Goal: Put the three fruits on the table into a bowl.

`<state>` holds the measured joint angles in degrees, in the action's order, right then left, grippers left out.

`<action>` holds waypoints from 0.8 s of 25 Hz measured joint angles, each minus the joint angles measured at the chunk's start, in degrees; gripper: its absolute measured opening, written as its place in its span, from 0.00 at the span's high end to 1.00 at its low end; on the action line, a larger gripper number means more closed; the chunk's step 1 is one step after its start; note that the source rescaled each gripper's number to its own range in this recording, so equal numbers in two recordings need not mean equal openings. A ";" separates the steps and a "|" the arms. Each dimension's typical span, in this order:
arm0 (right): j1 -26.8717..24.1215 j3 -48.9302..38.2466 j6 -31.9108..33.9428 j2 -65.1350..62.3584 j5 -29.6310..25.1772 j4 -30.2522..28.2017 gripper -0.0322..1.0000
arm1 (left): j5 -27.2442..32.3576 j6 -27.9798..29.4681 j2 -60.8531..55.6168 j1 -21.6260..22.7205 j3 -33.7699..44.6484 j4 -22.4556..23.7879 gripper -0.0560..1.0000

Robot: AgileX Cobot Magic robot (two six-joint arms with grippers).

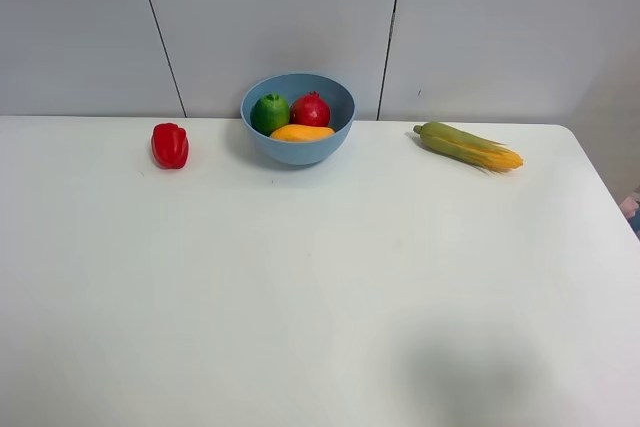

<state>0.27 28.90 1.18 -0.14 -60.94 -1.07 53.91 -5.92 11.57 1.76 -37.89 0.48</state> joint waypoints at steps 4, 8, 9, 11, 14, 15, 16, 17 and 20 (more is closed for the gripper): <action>0.00 0.00 0.00 0.00 0.00 0.00 0.00 | 0.53 0.00 -7.28 0.11 1.66 -1.04 0.02; 0.00 0.00 0.00 0.00 0.00 0.00 0.00 | 2.02 0.07 -10.06 0.11 2.13 -1.96 0.02; 0.00 0.00 0.00 0.00 0.00 0.00 0.00 | 2.07 0.35 -10.39 0.11 2.20 -2.00 0.02; 0.00 0.00 0.00 0.00 0.00 0.00 0.00 | 1.98 1.23 -11.39 0.11 2.84 -2.07 0.02; 0.00 0.00 0.00 0.00 0.00 0.00 0.00 | 1.98 3.34 -11.90 0.11 4.83 -2.43 0.01; 0.00 0.00 0.00 0.00 0.00 0.00 0.00 | 1.98 3.66 -11.90 0.11 5.75 -2.64 0.01; 0.00 0.00 0.00 0.00 0.00 0.00 0.00 | 2.14 3.82 -11.90 0.11 6.69 -2.83 0.01; 0.00 0.00 0.00 0.00 0.00 0.00 0.00 | 3.00 3.93 -11.90 0.11 7.24 -3.01 0.01; 0.00 0.00 0.00 0.00 0.00 0.00 0.00 | 5.19 4.27 -11.96 0.11 8.81 -3.36 0.01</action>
<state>0.27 28.90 1.18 -0.14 -60.94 -1.07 59.10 -1.65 -0.40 1.87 -29.08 -2.88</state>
